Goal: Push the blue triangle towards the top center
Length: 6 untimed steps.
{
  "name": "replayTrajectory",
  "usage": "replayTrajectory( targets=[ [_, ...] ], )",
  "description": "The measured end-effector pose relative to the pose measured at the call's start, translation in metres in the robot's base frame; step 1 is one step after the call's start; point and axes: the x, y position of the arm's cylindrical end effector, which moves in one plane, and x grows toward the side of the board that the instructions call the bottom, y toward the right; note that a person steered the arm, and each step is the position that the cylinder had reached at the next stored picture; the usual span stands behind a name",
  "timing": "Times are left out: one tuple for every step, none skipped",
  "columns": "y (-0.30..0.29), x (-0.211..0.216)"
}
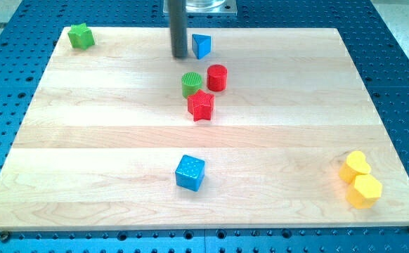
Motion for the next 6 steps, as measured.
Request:
replayTrajectory(
  targets=[
    [0.024, 0.004],
    [0.048, -0.031],
    [0.078, -0.03],
    [0.091, -0.009],
    [0.106, -0.04],
    [0.106, -0.027]
  ],
)
